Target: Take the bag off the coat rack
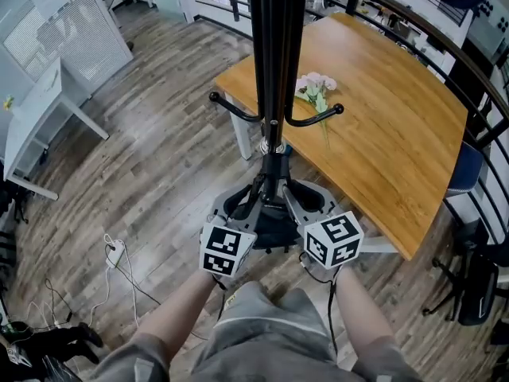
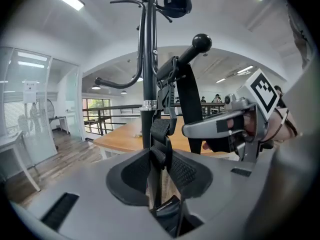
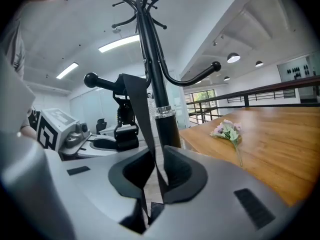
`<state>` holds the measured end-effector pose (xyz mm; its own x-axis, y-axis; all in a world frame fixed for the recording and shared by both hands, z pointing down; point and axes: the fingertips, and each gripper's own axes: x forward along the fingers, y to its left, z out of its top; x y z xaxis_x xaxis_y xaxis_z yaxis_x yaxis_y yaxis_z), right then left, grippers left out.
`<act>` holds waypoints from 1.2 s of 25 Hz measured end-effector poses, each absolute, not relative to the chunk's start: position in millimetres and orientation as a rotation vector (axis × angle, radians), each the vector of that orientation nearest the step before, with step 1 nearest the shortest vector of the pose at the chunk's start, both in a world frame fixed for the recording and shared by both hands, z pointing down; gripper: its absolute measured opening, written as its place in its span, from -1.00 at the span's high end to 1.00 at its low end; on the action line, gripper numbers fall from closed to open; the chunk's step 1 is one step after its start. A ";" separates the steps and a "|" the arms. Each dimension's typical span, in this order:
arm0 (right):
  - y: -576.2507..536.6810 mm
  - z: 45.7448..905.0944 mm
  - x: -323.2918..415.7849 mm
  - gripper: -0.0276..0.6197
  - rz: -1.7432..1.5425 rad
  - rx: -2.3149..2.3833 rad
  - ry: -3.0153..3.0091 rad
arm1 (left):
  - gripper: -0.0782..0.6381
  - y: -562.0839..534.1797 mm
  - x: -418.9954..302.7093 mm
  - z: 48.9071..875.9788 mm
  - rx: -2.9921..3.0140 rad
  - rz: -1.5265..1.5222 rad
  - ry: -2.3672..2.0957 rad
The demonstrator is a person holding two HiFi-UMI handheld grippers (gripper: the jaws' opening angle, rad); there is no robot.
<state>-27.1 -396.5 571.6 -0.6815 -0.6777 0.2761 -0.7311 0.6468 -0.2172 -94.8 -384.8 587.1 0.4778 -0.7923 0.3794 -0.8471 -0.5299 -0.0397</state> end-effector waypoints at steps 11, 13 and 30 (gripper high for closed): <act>-381.5 536.5 -27.1 0.82 0.463 1.114 -2.740 | 0.68 -370.5 -119.2 572.2 2.492 0.623 -1.431; -376.5 524.4 -27.5 0.82 0.456 1.106 -2.749 | 0.68 -366.3 -129.6 560.5 2.471 0.600 -1.458; -326.8 338.7 28.8 0.82 0.239 1.292 -2.852 | 0.68 -309.2 -91.4 380.7 2.650 0.426 -1.495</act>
